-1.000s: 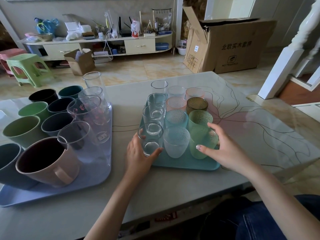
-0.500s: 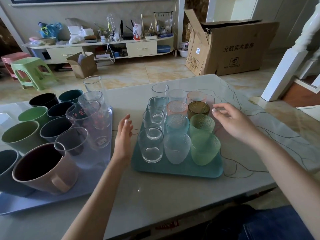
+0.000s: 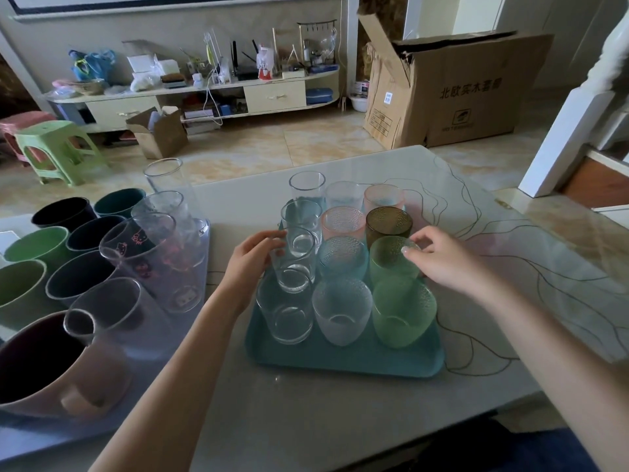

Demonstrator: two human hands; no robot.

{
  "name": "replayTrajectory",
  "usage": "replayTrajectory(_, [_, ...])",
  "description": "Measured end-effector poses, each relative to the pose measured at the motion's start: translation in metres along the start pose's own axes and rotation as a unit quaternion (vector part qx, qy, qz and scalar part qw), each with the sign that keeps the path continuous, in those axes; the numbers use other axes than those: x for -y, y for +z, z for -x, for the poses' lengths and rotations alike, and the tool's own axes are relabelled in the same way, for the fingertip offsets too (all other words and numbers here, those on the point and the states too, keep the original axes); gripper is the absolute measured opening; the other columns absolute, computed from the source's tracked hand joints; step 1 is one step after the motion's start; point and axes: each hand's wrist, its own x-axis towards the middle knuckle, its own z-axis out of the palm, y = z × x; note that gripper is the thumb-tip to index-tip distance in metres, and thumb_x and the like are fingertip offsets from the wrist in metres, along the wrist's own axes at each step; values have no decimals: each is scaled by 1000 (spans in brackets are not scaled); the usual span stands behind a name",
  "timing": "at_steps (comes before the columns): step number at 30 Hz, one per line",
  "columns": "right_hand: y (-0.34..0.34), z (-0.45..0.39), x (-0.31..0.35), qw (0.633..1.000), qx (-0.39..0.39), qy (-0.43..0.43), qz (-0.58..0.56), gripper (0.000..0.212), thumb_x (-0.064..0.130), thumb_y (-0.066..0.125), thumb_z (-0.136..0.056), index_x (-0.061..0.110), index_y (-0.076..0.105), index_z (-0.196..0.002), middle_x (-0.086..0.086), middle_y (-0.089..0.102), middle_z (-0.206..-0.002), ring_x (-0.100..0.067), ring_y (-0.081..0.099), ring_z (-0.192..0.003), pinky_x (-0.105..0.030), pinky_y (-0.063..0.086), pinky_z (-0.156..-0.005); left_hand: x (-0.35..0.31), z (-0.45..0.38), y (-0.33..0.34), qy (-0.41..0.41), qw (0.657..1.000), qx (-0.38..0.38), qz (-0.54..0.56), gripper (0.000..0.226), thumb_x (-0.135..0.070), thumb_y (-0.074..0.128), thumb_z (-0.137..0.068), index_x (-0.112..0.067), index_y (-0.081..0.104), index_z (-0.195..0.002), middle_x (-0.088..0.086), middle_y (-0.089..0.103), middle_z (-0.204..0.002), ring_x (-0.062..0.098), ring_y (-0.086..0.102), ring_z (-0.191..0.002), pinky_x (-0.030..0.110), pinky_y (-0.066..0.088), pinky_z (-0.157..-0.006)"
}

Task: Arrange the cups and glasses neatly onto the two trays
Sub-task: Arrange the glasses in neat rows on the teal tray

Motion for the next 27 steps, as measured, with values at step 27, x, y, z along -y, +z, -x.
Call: replayTrajectory(27, [-10, 1, 16, 999, -21, -1, -37, 41, 36, 52, -93, 17, 45, -129, 0, 56, -92, -20, 55, -90, -30, 40, -78, -23, -55, 13, -11, 988, -60, -140, 18, -38, 57, -89, -21, 65, -90, 2, 53, -67, 14, 47, -59, 28, 46, -65])
